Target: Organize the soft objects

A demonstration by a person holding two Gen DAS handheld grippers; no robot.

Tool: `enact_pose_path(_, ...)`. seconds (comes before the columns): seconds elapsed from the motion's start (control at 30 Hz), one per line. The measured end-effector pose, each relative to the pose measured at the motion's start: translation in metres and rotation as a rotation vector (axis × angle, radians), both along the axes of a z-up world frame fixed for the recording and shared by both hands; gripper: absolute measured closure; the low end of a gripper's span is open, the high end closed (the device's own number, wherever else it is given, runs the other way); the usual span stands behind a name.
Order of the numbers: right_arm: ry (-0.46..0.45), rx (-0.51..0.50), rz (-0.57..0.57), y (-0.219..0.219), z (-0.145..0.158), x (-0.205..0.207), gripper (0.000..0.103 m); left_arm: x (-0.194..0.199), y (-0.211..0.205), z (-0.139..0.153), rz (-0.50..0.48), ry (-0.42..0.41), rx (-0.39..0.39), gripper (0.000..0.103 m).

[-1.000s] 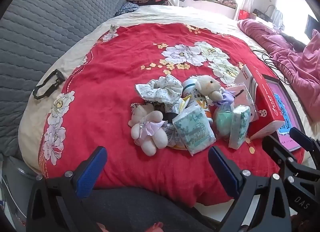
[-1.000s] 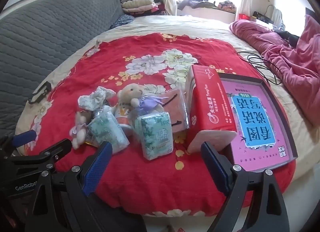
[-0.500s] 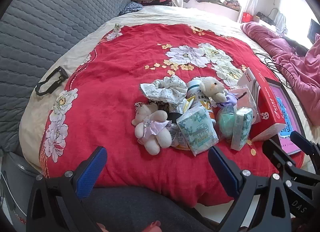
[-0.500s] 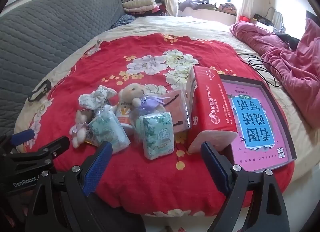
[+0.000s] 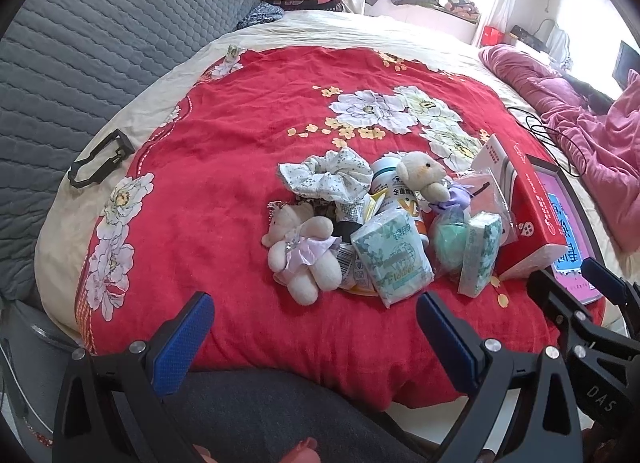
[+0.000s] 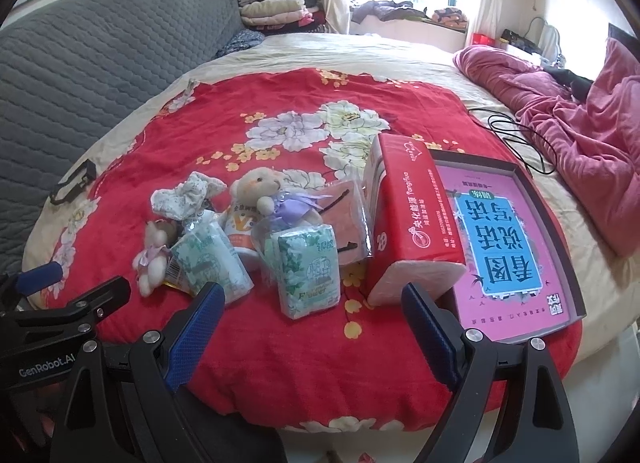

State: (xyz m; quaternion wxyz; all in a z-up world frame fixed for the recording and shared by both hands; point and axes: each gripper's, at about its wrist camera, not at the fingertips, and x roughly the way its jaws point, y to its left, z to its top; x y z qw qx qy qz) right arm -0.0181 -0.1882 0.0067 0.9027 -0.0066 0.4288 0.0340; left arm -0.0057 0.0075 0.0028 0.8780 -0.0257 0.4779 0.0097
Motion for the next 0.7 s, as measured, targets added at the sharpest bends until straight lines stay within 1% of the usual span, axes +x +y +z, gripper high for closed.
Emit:
enact_pose_path(0.17, -0.007, -0.018, 0.006, 0.0016, 0.0019, 0.0, 0.012, 0.0, 0.0003, 0.0008, -0.001, -0.002, -0.006, 0.002)
enact_pose_path(0.5, 0.0, -0.024, 0.011, 0.0046, 0.0027, -0.0001, 0.012, -0.0015, 0.0011, 0.001, -0.004, 0.003, -0.013, 0.002)
enact_pose_path(0.7, -0.016, -0.025, 0.015, 0.0065, 0.0079, -0.001, 0.012, -0.0009, 0.0034, 0.004, -0.005, 0.003, -0.025, 0.002)
